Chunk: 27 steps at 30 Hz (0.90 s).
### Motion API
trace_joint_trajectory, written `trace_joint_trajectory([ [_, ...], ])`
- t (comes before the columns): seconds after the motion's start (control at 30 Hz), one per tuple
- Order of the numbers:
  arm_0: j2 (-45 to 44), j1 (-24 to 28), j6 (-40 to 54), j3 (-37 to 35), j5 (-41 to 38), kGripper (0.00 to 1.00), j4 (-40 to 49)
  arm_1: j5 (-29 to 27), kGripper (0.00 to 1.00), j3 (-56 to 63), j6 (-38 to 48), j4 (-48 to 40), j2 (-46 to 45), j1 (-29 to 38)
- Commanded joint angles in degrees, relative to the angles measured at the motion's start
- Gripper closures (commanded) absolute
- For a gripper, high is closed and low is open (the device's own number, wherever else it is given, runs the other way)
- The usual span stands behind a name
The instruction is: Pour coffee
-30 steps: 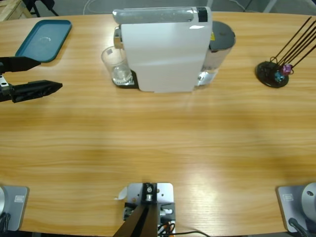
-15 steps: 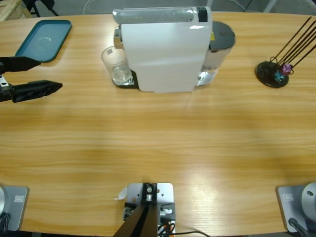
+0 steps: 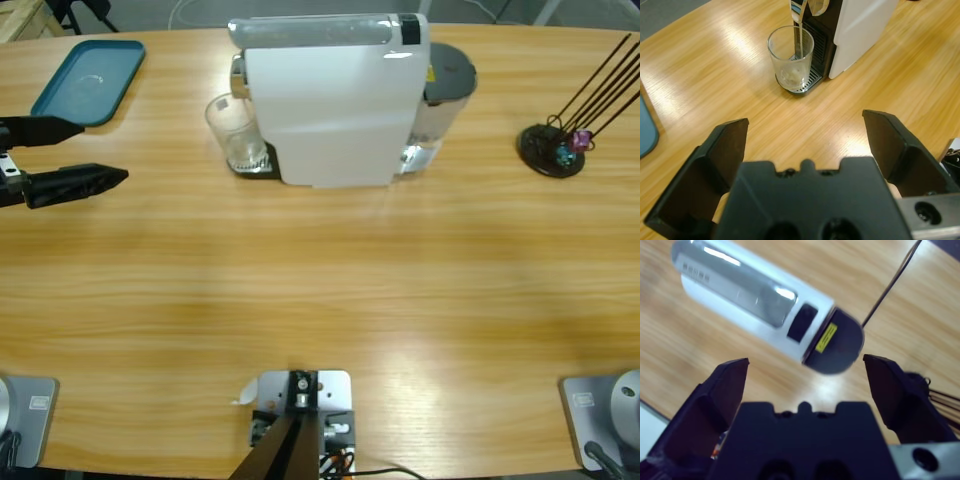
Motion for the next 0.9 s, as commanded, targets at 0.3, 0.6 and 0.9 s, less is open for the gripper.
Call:
trace_joint_trajectory([
  [0.3,-0.6,-0.5,1.2,0.3,-1.5,0.0,0.0,-0.8,0.0,31.2,-0.1,-15.3,-20.0,2.5],
  [0.6,-1.0,-1.5,1.1,-0.1,-1.7,0.0,0.1,-2.7,0.0,54.3,-0.1,-33.8,-33.7,2.6],
  [0.9,-1.5,-1.5,1.7,-0.5,-1.7,0.0,0.3,6.4,0.0,65.2,-0.8,-43.2,-40.0,2.6],
])
